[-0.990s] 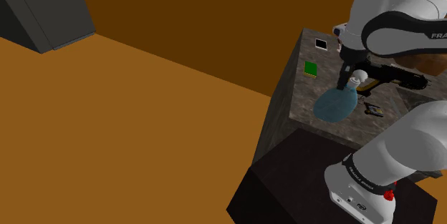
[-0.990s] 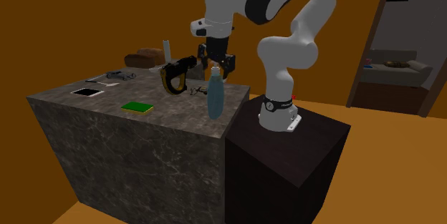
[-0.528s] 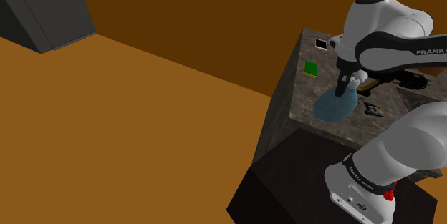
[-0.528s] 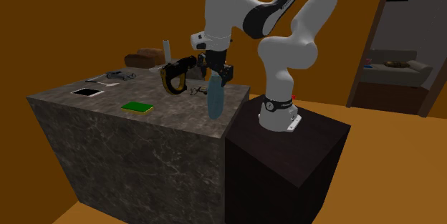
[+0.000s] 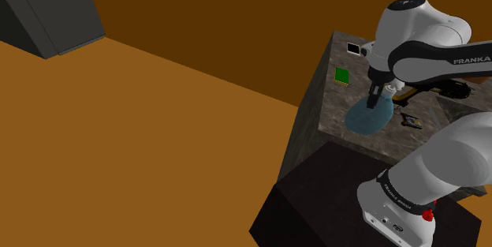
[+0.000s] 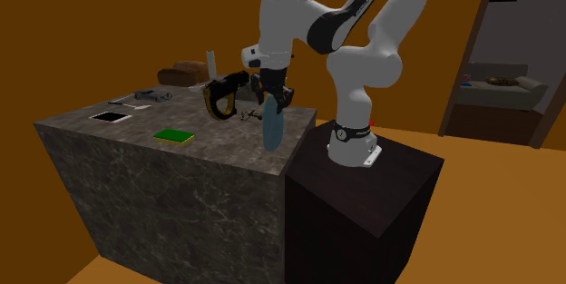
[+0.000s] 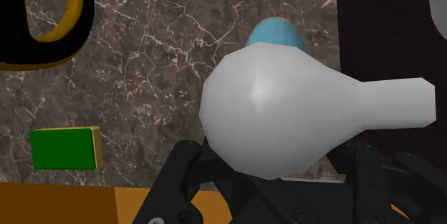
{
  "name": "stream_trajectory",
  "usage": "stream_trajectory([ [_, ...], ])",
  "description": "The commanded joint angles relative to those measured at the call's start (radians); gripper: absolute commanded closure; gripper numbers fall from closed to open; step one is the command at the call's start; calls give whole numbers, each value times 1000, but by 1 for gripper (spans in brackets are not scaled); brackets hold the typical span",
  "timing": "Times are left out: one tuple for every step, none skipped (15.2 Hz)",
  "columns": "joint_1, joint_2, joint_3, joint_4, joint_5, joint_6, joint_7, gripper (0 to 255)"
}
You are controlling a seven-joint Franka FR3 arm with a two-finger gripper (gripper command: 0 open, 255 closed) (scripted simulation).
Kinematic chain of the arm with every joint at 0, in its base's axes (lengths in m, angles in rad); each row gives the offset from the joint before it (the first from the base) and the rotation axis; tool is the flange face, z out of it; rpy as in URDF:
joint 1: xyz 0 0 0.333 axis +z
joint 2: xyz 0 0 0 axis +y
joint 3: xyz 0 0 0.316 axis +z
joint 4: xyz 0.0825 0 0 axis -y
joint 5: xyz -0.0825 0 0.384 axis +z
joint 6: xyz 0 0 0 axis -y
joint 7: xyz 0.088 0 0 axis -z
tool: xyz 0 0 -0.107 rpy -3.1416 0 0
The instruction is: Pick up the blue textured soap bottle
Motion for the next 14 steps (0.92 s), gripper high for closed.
stream_trajectory([
  [0,1,0,-1,-1,0,0,255],
  [-1,2,-1,-1,-1,1,0,255],
  [-1,1,-1,-1,-1,0,0,255],
  [-1,2,-1,-1,-2,1,0,255],
  [-1,1,-1,-1,-2,0,0,255],
  [-1,-1,0,-3,-1,-1,-1,255],
  [1,-12,2,5,6,-19,-8,255],
  [4,-22,4,14,12,-36,-15,255],
  [6,-31,6,22,18,-53,-22,255],
  [8,-40,8,31,23,-69,-28,255],
  [10,-48,11,40,29,-86,-35,255],
  [12,-56,13,50,34,-102,-41,255],
  [14,-63,15,59,39,-118,-47,255],
  [16,-70,18,69,44,-133,-53,255],
])
